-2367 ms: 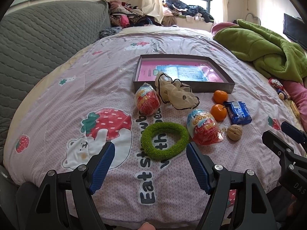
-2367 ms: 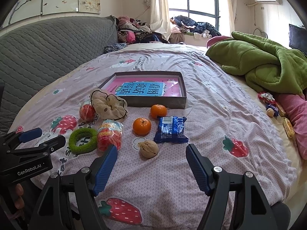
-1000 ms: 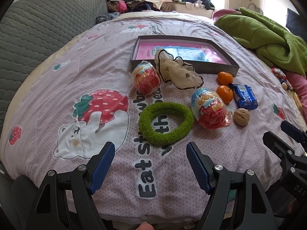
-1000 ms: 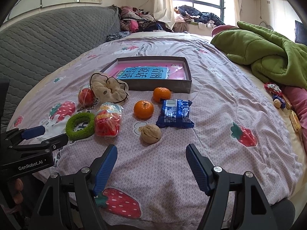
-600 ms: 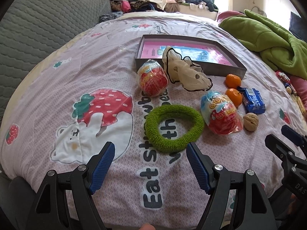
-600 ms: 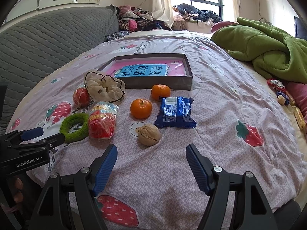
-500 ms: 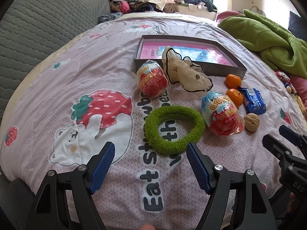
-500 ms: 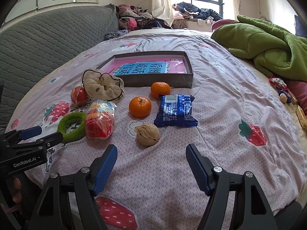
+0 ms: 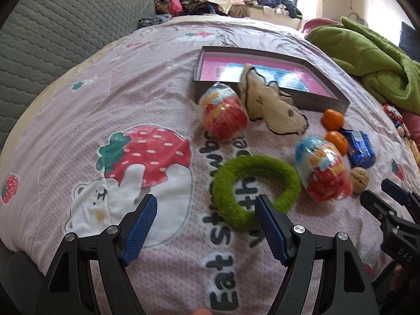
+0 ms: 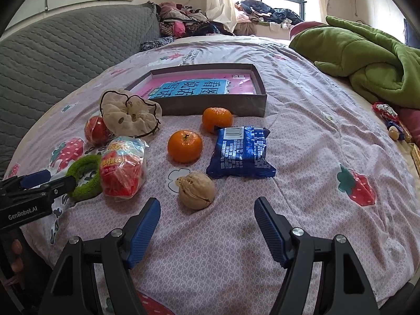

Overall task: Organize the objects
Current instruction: 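Move left tool toward the green fuzzy ring while right tool approaches the walnut, then close left tool on the green fuzzy ring while right tool closes on the walnut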

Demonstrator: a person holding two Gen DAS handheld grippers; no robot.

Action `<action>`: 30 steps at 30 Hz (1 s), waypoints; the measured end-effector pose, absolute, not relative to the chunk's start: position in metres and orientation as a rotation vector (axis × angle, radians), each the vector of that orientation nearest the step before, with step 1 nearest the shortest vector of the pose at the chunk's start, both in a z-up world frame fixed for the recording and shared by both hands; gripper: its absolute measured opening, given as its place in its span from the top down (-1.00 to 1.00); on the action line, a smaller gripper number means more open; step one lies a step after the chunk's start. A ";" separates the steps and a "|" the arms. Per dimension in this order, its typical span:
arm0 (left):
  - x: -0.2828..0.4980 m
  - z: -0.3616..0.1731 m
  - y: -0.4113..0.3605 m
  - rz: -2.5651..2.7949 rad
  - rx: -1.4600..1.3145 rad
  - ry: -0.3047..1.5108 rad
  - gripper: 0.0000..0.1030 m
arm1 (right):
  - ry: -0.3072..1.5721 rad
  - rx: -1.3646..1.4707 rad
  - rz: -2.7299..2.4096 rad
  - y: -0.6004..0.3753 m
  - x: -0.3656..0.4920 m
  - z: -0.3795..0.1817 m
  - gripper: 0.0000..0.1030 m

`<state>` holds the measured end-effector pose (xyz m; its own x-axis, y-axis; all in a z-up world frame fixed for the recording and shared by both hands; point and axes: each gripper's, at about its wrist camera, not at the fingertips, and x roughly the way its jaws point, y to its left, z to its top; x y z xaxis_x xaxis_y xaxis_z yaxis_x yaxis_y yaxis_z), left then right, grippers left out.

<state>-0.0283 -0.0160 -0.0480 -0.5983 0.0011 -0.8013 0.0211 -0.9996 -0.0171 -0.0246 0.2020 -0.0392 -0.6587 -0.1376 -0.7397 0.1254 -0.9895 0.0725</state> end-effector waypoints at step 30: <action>-0.058 -0.075 -0.014 -2.821 1.469 0.049 -0.51 | 0.082 1.209 -2.714 0.183 -0.046 -0.056 0.06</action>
